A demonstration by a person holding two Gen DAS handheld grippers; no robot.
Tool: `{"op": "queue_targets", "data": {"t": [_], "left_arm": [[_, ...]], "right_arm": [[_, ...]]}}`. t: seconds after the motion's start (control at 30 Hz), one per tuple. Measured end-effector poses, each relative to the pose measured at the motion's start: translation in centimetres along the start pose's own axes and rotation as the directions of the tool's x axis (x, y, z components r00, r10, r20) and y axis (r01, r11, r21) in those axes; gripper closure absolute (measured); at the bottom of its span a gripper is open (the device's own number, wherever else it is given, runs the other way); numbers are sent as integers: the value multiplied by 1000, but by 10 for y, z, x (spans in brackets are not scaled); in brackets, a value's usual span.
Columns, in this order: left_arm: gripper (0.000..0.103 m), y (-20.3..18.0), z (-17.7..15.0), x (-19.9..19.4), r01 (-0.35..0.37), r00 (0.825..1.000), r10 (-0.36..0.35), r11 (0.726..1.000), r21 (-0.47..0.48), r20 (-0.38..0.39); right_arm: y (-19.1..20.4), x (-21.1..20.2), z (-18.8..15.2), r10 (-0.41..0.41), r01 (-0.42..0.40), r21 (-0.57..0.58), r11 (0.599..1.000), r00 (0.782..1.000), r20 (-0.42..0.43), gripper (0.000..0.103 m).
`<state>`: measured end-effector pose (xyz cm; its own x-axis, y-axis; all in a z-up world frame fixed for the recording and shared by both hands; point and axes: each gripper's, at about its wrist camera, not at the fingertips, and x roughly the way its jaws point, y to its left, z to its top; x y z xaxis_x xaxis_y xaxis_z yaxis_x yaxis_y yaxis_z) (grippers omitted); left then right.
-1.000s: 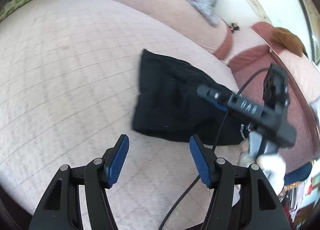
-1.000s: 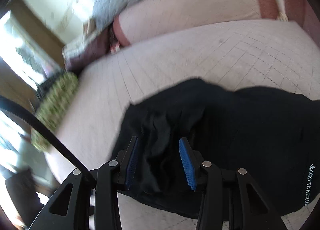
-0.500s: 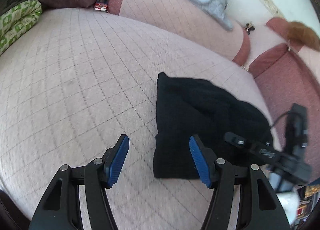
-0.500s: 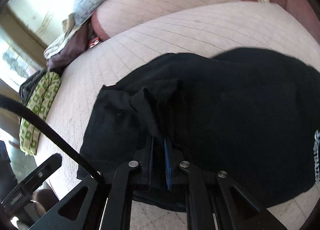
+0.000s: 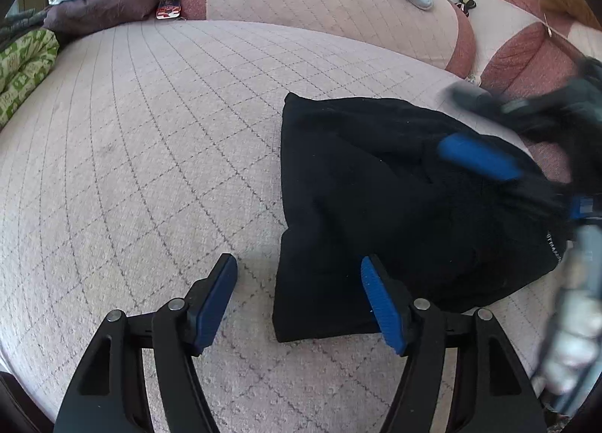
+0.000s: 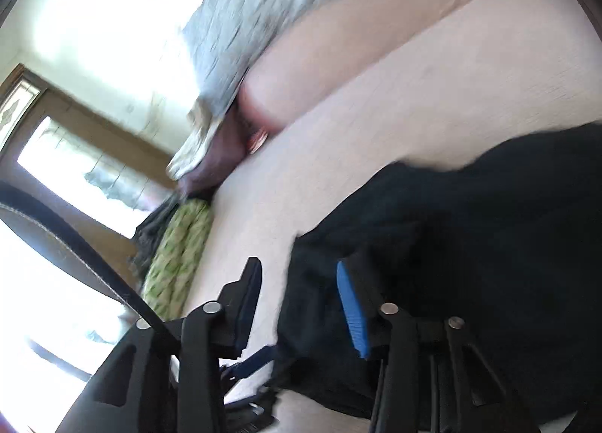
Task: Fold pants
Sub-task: 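Grasp the folded pants with the left gripper while the right gripper grasps the other end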
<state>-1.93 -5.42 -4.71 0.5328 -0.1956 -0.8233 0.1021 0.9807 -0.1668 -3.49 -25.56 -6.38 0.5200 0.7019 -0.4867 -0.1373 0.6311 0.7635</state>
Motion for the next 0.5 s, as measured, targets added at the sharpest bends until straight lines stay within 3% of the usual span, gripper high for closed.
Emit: {"op": "queue_targets", "data": {"t": [0.07, 0.1, 0.13, 0.17, 0.23, 0.27, 0.37, 0.5], "left_arm": [[34, -1, 1, 0, 2, 1000, -2, 1000, 7, -6], [34, -1, 3, 0, 5, 1000, -4, 1000, 8, -14], [34, 0, 5, -1, 12, 1000, -12, 1000, 4, -27], [34, 2, 7, -2, 16, 999, -16, 1000, -3, -38], [34, 8, 12, -8, 28, 998, -28, 1000, -13, -56], [34, 10, 14, -12, 35, 998, -36, 999, -12, -52], [34, 12, 25, -27, 50, 998, -50, 999, -8, -24], [34, 0, 47, -37, 117, 993, -117, 993, -2, -5]], "right_arm": [[-11, 17, -3, -152, 152, -17, 988, 988, -18, 56], [-16, 15, -3, -194, 194, -17, 981, 981, 10, 74], [-22, 9, -2, -251, 252, -17, 968, 967, 49, 98], [-24, 0, -1, -324, 327, -16, 945, 942, 87, 103], [-21, -24, 1, -521, 531, 1, 847, 831, 193, 84], [-22, -42, 2, -555, 565, 31, 825, 796, 242, 83], [-32, -101, 2, -496, 460, 187, 868, 815, 300, 79], [-30, -170, -22, -497, 421, 269, 866, 786, 368, 68]]}}
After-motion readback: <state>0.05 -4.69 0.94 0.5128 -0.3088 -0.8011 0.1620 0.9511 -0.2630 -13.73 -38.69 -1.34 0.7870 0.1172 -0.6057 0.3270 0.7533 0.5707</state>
